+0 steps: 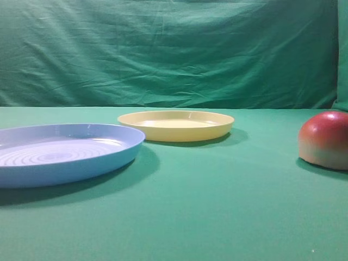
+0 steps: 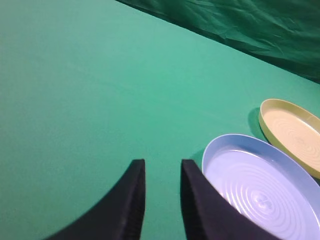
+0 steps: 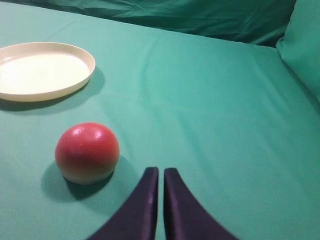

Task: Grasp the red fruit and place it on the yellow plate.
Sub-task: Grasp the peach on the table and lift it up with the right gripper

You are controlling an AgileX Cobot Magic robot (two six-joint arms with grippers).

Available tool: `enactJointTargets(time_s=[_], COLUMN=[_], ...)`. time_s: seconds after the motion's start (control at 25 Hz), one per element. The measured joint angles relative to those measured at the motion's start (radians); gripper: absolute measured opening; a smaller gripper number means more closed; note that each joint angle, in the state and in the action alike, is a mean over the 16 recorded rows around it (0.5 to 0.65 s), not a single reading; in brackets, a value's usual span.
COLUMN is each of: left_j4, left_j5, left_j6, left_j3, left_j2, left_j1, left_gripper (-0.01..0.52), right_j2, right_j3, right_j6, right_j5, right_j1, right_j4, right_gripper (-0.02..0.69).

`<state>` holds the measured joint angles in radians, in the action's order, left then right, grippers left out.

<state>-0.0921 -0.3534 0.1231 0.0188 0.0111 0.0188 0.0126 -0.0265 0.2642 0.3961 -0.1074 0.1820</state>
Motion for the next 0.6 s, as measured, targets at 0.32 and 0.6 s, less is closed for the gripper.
enactJointTargets(time_s=[0.32,0.6], left_j4=[0.0,0.0], left_j5=[0.0,0.0], left_j6=[0.0,0.0], left_j3=[0.0,0.0], left_j2=[0.0,0.0], left_j1=[0.0,0.0], left_gripper=[0.157,0.157], right_j2=[0.0,0.0], right_j3=[0.0,0.0], right_j6=[0.0,0.0], right_j5=[0.0,0.0], right_j1=[0.0,0.0], right_j4=[0.0,0.0], right_gripper=[0.0,0.0])
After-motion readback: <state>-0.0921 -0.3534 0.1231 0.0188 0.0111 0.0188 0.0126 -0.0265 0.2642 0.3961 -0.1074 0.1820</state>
